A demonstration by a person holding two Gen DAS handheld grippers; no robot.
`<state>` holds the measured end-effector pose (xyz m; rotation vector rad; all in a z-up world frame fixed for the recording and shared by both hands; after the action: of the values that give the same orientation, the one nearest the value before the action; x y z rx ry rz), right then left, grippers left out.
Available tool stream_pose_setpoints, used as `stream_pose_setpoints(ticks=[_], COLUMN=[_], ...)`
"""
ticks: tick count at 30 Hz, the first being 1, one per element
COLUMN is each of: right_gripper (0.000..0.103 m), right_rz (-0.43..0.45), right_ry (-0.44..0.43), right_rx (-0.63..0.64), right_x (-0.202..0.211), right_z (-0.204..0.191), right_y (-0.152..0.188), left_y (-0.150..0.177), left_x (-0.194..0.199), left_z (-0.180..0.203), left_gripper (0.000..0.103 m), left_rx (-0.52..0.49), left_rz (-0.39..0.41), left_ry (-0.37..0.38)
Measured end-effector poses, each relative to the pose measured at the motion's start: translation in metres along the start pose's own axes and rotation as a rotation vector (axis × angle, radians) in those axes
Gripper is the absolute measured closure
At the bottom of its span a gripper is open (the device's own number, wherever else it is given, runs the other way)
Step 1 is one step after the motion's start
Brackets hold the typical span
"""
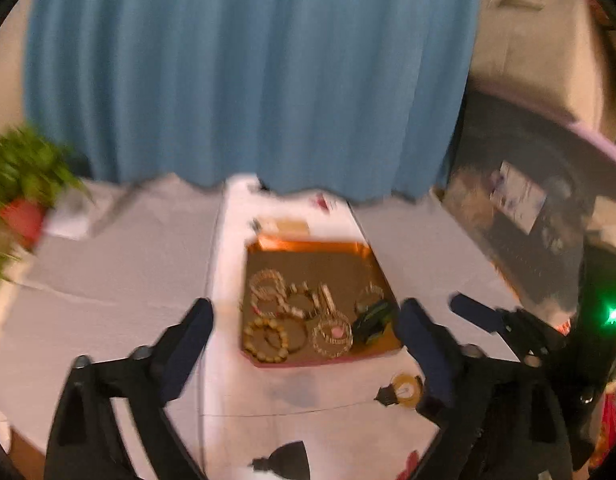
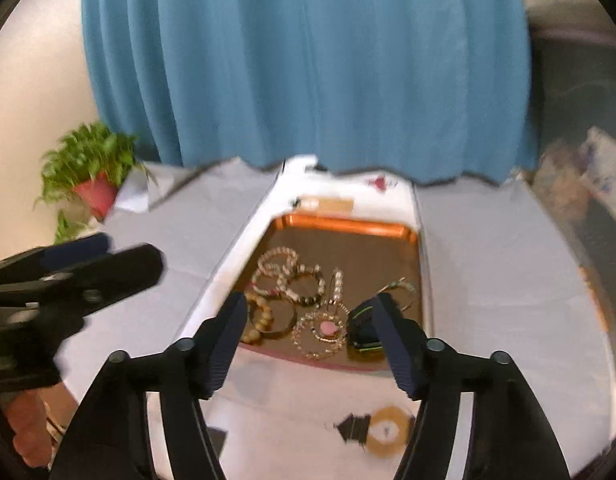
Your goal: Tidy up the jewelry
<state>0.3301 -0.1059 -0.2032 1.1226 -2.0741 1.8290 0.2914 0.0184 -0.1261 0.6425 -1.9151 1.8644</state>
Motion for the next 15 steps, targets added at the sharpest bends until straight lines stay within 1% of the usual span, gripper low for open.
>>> stream_pose_setpoints(ticks=[1,2,3,4,6,9,10,13,15], right_gripper=[0.023,0.02,0.015,0.013,0.01,0.01,0.01,0.01,0.01], right_rz=[0.015,0.041,0.06,0.076,0.099,0.112,0.104,0.079,0.059], right_ry=[-0.001,-0.004,-0.005,-0.007,-0.009,-0.019,-0.012,-0.033,-0.018], right_rx=[-0.003,-0.007,-0.006,-0.003,0.003,0.022,0.026,-0.005,-0.031], right_x=[0.012,0.038,0.058,0.076,0.108,0.148,0.157,0.185,0.201], right_z=[-0.004,-0.013,-0.02,-0.027,-0.043,-0.065,-0.07,-0.087,-0.092], right_y=[-0.003,-0.008,-0.01,-0.011,-0.012,-0.002,0.004,0.03,0.048], left_y=[-0.004,-0.007,-0.008,-0.008,0.002,0.022,0.029,0.053,0.066], left_x=[0.014,0.037,0.057,0.077,0.111,0.142,0.153,0.177,0.189], left_z=[0.001,0.002,0.003,0.005,0.013,0.028,0.028,0.028,0.026], left_gripper=[0.003,0.001,0.0,0.0,0.0,0.0,0.0,0.0,0.0], left_rx=[-0.003,-0.01,-0.018,-0.026,-0.05,-0.087,-0.084,-0.06,-0.067], left_rz=[0.019,0.043,0.058,0.071,0.074,0.047,0.042,0.011,-0.002], left_ry=[-0.017,-0.036,-0.051,-0.064,-0.063,-0.041,-0.06,-0.087,-0.141])
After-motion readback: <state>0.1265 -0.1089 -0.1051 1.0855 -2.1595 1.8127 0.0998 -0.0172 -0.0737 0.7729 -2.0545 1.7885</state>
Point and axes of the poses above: each gripper's, at about its wrist camera, not at the fingertips, and x roughly against the way its jaws point, z to its right, y to its underside, the point moved 9 cm from there along -x, roughly the way its jaws point, and after that the axes turned 14 degrees about -y, right-handed, at the moved point
